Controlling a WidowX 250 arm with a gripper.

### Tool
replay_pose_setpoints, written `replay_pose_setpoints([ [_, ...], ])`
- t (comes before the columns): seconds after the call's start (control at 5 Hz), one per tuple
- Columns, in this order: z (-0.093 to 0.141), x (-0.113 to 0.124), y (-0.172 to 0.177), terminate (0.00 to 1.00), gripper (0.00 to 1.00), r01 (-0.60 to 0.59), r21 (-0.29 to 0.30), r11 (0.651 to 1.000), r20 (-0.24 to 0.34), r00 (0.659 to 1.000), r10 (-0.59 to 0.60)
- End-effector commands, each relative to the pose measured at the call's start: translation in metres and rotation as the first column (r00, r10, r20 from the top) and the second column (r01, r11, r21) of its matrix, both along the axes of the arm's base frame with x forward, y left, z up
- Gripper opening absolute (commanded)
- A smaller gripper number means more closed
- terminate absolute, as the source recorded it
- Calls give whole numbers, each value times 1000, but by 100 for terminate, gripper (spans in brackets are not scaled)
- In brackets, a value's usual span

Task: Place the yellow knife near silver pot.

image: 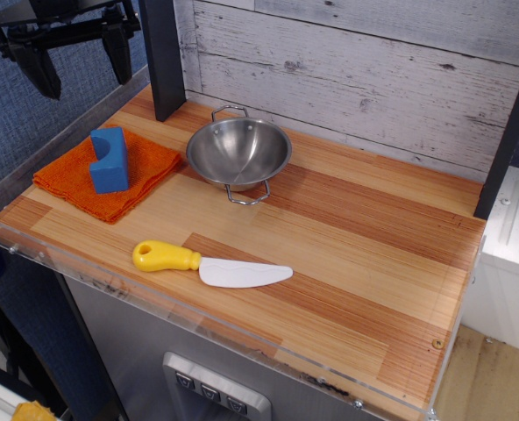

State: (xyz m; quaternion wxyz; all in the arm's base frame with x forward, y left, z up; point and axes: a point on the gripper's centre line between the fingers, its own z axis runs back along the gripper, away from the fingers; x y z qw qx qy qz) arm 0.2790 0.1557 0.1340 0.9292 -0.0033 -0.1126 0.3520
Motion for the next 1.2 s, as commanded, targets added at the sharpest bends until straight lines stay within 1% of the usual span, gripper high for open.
replay_pose_setpoints([
  [0.0, 0, 0, 0, 0, 100, 0, 0, 1000, 0, 1000, 0],
  [0.2, 2, -1, 12, 0, 100, -250, -64, 966, -46, 968, 247],
  [0.4, 0, -2, 22, 0, 100, -484, -125, 866, -99, 875, 474],
  [0.6, -6, -10, 30, 0, 100, -684, -175, 708, -147, 730, 668],
  [0.8, -22, -17, 26, 0, 100, -822, -193, 537, -208, 569, 796],
  [1.0, -34, -15, 6, 0, 100, -813, -181, 553, -210, 581, 786],
])
